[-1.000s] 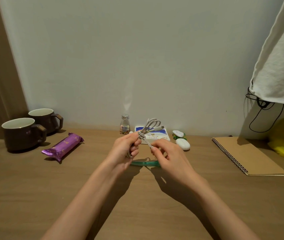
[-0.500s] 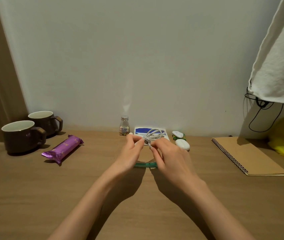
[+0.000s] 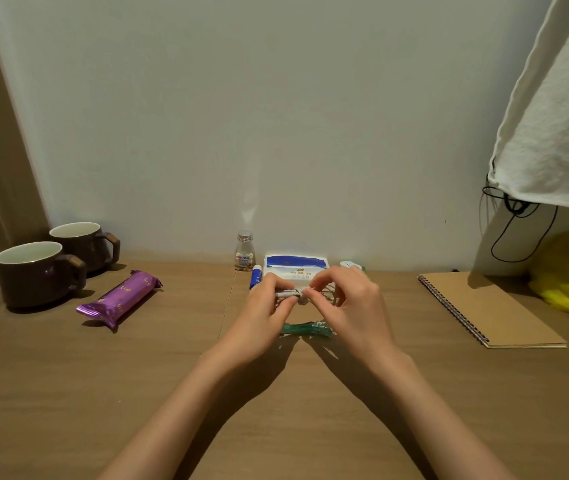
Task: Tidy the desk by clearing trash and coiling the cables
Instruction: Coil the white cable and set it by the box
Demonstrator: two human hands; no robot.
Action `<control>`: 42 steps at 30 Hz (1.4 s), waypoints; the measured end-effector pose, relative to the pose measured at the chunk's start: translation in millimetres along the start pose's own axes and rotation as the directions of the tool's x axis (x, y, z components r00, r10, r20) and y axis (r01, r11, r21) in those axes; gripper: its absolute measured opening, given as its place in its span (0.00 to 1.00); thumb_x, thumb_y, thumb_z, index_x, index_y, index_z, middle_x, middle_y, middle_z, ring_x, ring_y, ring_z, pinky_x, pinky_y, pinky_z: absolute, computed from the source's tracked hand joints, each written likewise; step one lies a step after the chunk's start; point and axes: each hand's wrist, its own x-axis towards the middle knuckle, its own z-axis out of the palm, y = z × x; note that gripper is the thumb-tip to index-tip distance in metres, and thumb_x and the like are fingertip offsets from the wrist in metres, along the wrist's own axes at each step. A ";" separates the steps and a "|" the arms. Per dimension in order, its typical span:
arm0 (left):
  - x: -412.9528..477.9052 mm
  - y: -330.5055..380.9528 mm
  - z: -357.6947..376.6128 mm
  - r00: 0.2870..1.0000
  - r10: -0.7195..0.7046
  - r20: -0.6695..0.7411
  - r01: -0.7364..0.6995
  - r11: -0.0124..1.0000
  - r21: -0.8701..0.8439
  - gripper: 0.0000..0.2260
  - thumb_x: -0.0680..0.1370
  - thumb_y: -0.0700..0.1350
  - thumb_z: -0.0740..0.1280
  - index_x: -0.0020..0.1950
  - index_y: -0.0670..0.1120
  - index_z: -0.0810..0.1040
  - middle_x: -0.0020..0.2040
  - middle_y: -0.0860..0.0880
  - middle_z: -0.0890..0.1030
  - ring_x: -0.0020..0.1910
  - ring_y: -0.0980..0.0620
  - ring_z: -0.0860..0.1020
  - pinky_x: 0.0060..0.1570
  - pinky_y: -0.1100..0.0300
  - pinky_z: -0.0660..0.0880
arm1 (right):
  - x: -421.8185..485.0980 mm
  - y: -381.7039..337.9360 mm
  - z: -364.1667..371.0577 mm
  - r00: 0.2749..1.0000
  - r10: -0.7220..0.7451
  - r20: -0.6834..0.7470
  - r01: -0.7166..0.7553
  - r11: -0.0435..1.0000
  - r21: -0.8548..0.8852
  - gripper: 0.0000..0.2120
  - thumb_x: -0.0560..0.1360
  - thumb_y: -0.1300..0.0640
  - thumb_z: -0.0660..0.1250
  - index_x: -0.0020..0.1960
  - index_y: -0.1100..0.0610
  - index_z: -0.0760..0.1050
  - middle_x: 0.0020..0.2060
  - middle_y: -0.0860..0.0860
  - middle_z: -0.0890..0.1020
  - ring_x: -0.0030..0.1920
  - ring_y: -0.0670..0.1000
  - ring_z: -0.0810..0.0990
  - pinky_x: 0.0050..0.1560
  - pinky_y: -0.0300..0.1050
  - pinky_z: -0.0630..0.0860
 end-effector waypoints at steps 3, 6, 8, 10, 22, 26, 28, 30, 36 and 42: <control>1.9 0.1 -5.3 0.996 -0.088 -0.031 0.083 0.988 -0.131 0.07 0.79 0.45 0.62 0.56 0.45 0.72 0.51 0.56 0.76 0.52 0.60 0.75 0.44 0.68 0.74 | 0.0 2.7 3.3 0.998 -0.060 0.029 0.060 0.998 0.011 0.06 0.72 0.53 0.73 0.48 0.50 0.80 0.45 0.44 0.82 0.49 0.45 0.75 0.49 0.33 0.68; 4.3 -1.9 -9.8 0.987 -0.150 -0.052 0.137 0.970 -0.200 0.04 0.79 0.45 0.63 0.52 0.47 0.72 0.48 0.56 0.77 0.47 0.61 0.75 0.39 0.70 0.72 | -0.5 2.9 2.8 0.992 -0.119 0.051 0.119 0.993 -0.003 0.13 0.70 0.53 0.74 0.54 0.50 0.80 0.50 0.45 0.83 0.54 0.45 0.75 0.54 0.30 0.66; 6.5 -2.6 -12.9 0.981 -0.190 -0.042 0.173 0.951 -0.255 0.02 0.79 0.45 0.63 0.50 0.48 0.73 0.48 0.53 0.78 0.44 0.61 0.75 0.37 0.70 0.71 | -1.0 4.4 4.4 0.983 -0.167 0.071 0.170 0.985 -0.039 0.18 0.68 0.54 0.76 0.57 0.50 0.79 0.52 0.46 0.82 0.56 0.46 0.75 0.55 0.36 0.70; 7.8 -2.8 -14.6 0.976 -0.218 -0.022 0.203 0.937 -0.284 0.02 0.79 0.46 0.62 0.50 0.49 0.73 0.46 0.51 0.78 0.41 0.61 0.74 0.35 0.72 0.71 | -1.8 6.7 7.7 0.974 -0.211 0.078 0.218 0.972 -0.084 0.21 0.66 0.54 0.78 0.58 0.51 0.78 0.53 0.48 0.82 0.57 0.49 0.77 0.56 0.42 0.73; 8.4 -15.2 -9.2 0.994 -0.066 0.087 0.087 0.959 -0.271 0.08 0.77 0.46 0.65 0.55 0.47 0.76 0.57 0.51 0.79 0.59 0.54 0.76 0.49 0.63 0.77 | -0.3 6.4 4.0 0.987 0.047 0.156 -0.072 0.985 0.159 0.11 0.71 0.50 0.73 0.52 0.47 0.80 0.48 0.42 0.83 0.50 0.37 0.79 0.47 0.27 0.74; 8.7 -21.5 -8.1 0.991 -0.047 0.124 0.080 0.956 -0.281 0.07 0.78 0.45 0.65 0.55 0.48 0.76 0.60 0.49 0.78 0.61 0.52 0.75 0.53 0.57 0.78 | 0.9 8.7 1.7 0.947 0.110 0.303 -0.171 0.967 0.186 0.12 0.71 0.48 0.72 0.54 0.44 0.78 0.51 0.41 0.81 0.54 0.40 0.78 0.50 0.35 0.78; 7.3 -20.8 -7.1 0.989 -0.048 0.141 0.085 0.959 -0.271 0.08 0.78 0.45 0.65 0.57 0.48 0.76 0.61 0.51 0.77 0.62 0.53 0.75 0.55 0.53 0.78 | 1.6 10.6 -0.5 0.933 0.112 0.342 -0.192 0.959 0.209 0.11 0.71 0.49 0.72 0.53 0.46 0.78 0.50 0.42 0.81 0.53 0.40 0.78 0.50 0.38 0.79; 6.9 -20.3 -6.8 0.992 -0.041 0.115 0.066 0.973 -0.223 0.11 0.77 0.46 0.65 0.59 0.49 0.76 0.60 0.52 0.77 0.61 0.55 0.74 0.56 0.54 0.78 | 3.4 13.1 -1.6 0.938 0.114 0.326 -0.186 0.962 0.198 0.11 0.70 0.51 0.73 0.52 0.46 0.78 0.47 0.41 0.82 0.50 0.40 0.79 0.49 0.39 0.79; 13.1 -37.2 -7.1 0.993 -0.088 -0.082 0.082 0.994 -0.077 0.16 0.79 0.52 0.62 0.67 0.57 0.71 0.64 0.55 0.73 0.62 0.57 0.71 0.61 0.54 0.73 | 19.2 36.1 10.9 0.963 0.134 0.233 -0.156 0.985 0.077 0.11 0.68 0.53 0.76 0.50 0.50 0.80 0.45 0.46 0.84 0.47 0.44 0.81 0.49 0.45 0.80; 17.0 -48.2 1.7 0.995 0.027 -0.096 -0.009 0.983 0.184 0.23 0.75 0.58 0.64 0.70 0.59 0.69 0.69 0.60 0.68 0.69 0.60 0.62 0.67 0.57 0.63 | 28.0 46.6 35.9 0.940 0.151 0.307 -0.146 0.989 -0.037 0.11 0.70 0.51 0.73 0.52 0.48 0.79 0.50 0.46 0.82 0.50 0.45 0.78 0.48 0.41 0.77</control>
